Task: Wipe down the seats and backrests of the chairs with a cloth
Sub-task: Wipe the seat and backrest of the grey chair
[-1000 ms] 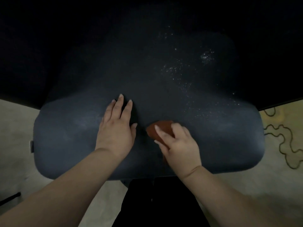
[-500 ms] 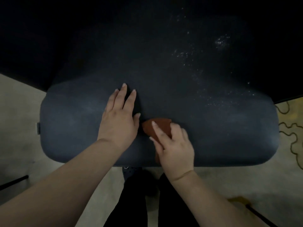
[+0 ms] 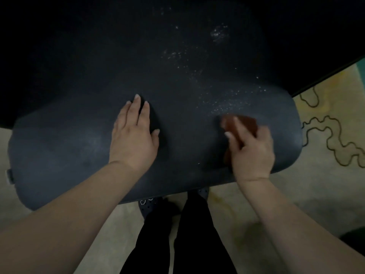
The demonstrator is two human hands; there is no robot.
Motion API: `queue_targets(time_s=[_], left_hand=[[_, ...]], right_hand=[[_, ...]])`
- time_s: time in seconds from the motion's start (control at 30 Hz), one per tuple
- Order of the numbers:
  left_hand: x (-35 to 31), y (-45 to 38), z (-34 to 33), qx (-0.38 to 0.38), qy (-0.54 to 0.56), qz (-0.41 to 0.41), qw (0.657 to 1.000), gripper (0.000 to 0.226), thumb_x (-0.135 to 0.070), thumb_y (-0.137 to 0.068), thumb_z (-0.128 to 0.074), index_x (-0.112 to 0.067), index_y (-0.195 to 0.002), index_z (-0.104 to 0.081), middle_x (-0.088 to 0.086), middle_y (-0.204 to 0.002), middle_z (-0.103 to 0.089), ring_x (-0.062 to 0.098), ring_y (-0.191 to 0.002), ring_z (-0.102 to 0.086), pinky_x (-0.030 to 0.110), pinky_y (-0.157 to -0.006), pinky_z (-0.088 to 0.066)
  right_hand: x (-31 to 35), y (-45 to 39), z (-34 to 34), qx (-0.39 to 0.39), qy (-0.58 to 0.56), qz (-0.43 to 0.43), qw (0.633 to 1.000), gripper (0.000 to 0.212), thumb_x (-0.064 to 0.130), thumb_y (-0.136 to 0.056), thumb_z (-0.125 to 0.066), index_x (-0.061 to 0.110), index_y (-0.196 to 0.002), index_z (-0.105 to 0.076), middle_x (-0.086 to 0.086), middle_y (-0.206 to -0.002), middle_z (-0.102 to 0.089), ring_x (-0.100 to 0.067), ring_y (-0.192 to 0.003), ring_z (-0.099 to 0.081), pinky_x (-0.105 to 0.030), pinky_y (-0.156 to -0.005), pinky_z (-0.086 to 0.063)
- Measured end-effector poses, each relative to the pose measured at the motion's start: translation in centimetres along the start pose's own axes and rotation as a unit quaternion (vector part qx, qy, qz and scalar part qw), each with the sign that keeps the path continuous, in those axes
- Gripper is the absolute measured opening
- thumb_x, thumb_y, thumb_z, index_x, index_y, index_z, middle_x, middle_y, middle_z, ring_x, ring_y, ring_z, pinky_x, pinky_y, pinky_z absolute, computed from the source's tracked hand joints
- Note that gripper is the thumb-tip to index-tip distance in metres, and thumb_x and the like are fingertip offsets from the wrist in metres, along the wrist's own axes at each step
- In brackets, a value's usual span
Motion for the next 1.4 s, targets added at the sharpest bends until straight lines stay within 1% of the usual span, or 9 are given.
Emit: queue_targets(time_s=[0.07, 0.23, 0.4, 0.57, 0.7, 0.9, 1.1, 1.3, 1.4], left_hand=[[-0.3, -0.8, 0.1, -0.011, -0.004, 0.011, 1.0, 0.067, -0.033, -0.093, -0.051, -0.008, -0.15, -0.024, 0.009, -0.16, -0.013, 0.029, -0.146, -0.012, 0.042, -0.12, -0.012], [-1.4, -2.1, -0.1, -0.035, -0.008, 0.036, 0.999, 0.067, -0.03, -0.093, -0.053, -0.004, -0.149, -0.026, 0.012, -0.159, -0.014, 0.032, -0.145, -0.015, 0.041, -0.12, -0.011], [-1.9, -2.2, -0.2, -0.036, 0.0, 0.047, 0.998, 0.067, -0.029, -0.094, -0.052, -0.005, -0.149, -0.025, 0.01, -0.16, -0.013, 0.031, -0.145, -0.013, 0.04, -0.12, -0.01], [-2.1, -1.9, 0.1, -0.041, 0.028, 0.059, 0.997, 0.065, -0.029, -0.094, -0.052, -0.009, -0.15, -0.025, 0.006, -0.16, -0.013, 0.029, -0.144, -0.012, 0.041, -0.118, -0.013], [-1.2, -1.1, 0.3, -0.05, 0.038, 0.062, 0.996, 0.063, -0.028, -0.094, -0.053, -0.009, -0.149, -0.028, 0.006, -0.159, -0.016, 0.03, -0.143, -0.015, 0.041, -0.117, -0.015], [0.7, -0.2, 0.2, -0.044, 0.019, 0.026, 0.999, 0.062, -0.026, -0.095, -0.051, -0.008, -0.149, -0.028, 0.008, -0.159, -0.017, 0.031, -0.142, -0.016, 0.037, -0.119, -0.012], [1.3, -0.2, 0.1, -0.043, 0.011, 0.008, 0.999, 0.062, -0.028, -0.095, -0.051, -0.01, -0.149, -0.027, 0.008, -0.159, -0.016, 0.031, -0.142, -0.016, 0.036, -0.118, -0.01], [1.7, 0.2, 0.5, -0.047, 0.038, 0.026, 0.998, 0.06, -0.024, -0.095, -0.051, -0.01, -0.149, -0.03, 0.006, -0.159, -0.017, 0.029, -0.142, -0.016, 0.037, -0.117, -0.013], [1.7, 0.5, 0.6, -0.046, 0.039, 0.029, 0.998, 0.059, -0.024, -0.095, -0.051, -0.009, -0.148, -0.03, 0.008, -0.159, -0.018, 0.031, -0.142, -0.016, 0.038, -0.118, -0.013]], right_hand=[[-1.3, -0.2, 0.5, -0.005, -0.007, -0.064, 0.998, 0.042, 0.042, -0.093, -0.055, 0.028, -0.132, -0.059, -0.019, -0.116, -0.05, -0.038, -0.103, -0.05, -0.045, -0.083, -0.047], [-1.0, 0.7, 0.3, 0.03, -0.02, 0.142, 0.989, 0.038, 0.03, -0.085, -0.07, 0.019, -0.122, -0.068, -0.024, -0.104, -0.058, -0.041, -0.087, -0.058, -0.042, -0.069, -0.053], [-2.5, -1.3, 0.6, 0.0, -0.022, -0.058, 0.998, 0.043, 0.043, -0.093, -0.053, 0.029, -0.133, -0.057, -0.016, -0.12, -0.05, -0.035, -0.104, -0.052, -0.044, -0.086, -0.048], [1.0, 2.4, 0.2, 0.051, -0.075, 0.105, 0.99, 0.042, 0.027, -0.082, -0.075, 0.02, -0.122, -0.068, -0.02, -0.104, -0.058, -0.037, -0.088, -0.059, -0.041, -0.071, -0.054], [0.3, 4.5, 0.1, 0.019, -0.081, 0.029, 0.996, 0.046, 0.021, -0.08, -0.078, 0.017, -0.124, -0.066, -0.022, -0.102, -0.057, -0.037, -0.087, -0.06, -0.045, -0.071, -0.056], [6.5, 9.7, -3.2, 0.046, -0.092, 0.124, 0.987, 0.042, 0.032, -0.084, -0.067, 0.021, -0.125, -0.066, -0.022, -0.1, -0.059, -0.037, -0.079, -0.061, -0.039, -0.062, -0.056], [8.1, 9.4, -4.5, 0.046, -0.079, 0.205, 0.974, 0.051, 0.028, -0.076, -0.08, 0.028, -0.125, -0.066, -0.017, -0.102, -0.058, -0.034, -0.072, -0.058, -0.037, -0.054, -0.052], [1.5, 5.6, -1.5, -0.019, -0.034, 0.011, 0.999, 0.047, 0.023, -0.085, -0.071, 0.019, -0.131, -0.061, -0.027, -0.104, -0.054, -0.043, -0.087, -0.057, -0.047, -0.071, -0.053], [3.7, 6.5, -2.0, 0.005, -0.06, 0.002, 0.998, 0.051, 0.021, -0.083, -0.074, 0.018, -0.132, -0.06, -0.026, -0.104, -0.053, -0.043, -0.088, -0.057, -0.046, -0.073, -0.053]])
Point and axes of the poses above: each hand's wrist, its own y-axis away from the middle knuckle, its own z-axis out of the back of the hand, x = y × z, the point moved 1 cm from there along -y, towards the middle knuckle
